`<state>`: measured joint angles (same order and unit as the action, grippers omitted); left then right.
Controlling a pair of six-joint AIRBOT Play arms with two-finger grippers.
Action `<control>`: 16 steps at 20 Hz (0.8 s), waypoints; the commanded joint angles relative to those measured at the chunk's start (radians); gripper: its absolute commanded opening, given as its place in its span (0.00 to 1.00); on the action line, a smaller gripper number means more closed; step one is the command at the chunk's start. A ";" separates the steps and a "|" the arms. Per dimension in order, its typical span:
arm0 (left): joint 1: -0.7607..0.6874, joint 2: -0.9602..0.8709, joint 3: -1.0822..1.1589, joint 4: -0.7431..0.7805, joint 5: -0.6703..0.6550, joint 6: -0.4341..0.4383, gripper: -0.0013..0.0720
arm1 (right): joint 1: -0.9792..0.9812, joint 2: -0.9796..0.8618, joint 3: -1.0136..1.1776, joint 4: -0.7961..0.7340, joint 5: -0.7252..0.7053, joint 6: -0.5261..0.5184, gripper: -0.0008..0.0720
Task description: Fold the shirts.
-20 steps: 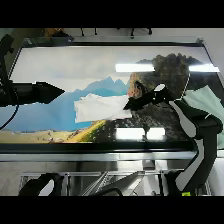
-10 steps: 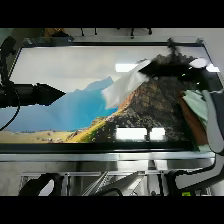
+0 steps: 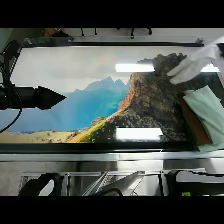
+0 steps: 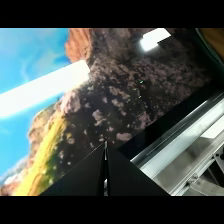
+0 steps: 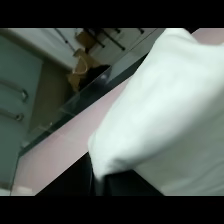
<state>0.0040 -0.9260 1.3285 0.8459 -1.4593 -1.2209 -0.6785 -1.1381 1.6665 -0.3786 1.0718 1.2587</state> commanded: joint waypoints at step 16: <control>0.000 0.001 0.000 -0.001 -0.015 0.046 0.04 | -0.442 0.079 -0.175 -0.876 0.713 0.440 0.08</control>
<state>0.0040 -0.9257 1.3285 0.8455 -1.4742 -1.1763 -1.1084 -1.0576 1.5852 -1.1278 1.6958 1.6768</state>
